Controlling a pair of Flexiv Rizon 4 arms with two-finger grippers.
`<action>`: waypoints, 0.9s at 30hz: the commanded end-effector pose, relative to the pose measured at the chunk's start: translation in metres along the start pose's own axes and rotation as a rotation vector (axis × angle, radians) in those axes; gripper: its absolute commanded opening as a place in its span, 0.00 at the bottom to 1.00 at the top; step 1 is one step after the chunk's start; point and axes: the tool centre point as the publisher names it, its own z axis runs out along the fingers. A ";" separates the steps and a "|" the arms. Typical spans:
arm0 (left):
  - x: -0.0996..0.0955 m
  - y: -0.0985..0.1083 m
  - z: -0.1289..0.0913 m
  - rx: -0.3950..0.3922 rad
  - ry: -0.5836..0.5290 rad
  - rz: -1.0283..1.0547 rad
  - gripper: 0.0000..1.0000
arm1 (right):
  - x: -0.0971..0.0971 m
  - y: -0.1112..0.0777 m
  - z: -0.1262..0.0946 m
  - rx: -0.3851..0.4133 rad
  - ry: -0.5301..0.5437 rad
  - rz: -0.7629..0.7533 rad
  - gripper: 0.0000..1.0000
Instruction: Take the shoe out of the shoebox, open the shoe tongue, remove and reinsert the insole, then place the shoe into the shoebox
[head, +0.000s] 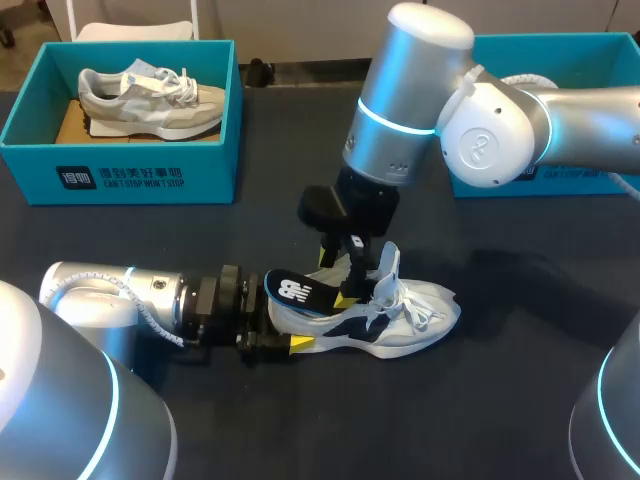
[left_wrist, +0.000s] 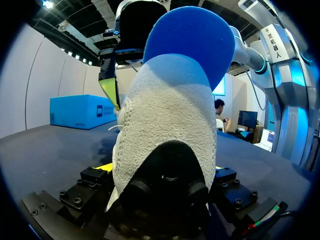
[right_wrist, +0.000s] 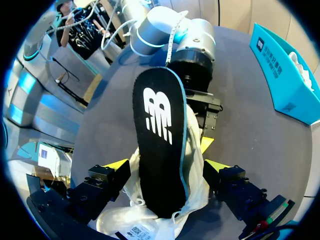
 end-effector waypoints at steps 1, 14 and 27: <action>0.001 -0.001 0.001 0.001 -0.002 0.001 0.00 | -0.001 0.009 -0.002 0.017 0.005 0.000 0.97; 0.001 -0.001 0.001 0.001 -0.002 0.001 0.00 | -0.006 0.023 -0.007 0.005 0.126 0.017 0.83; 0.001 -0.001 0.001 0.001 -0.002 0.001 0.00 | -0.004 0.028 -0.009 0.012 0.141 0.030 1.00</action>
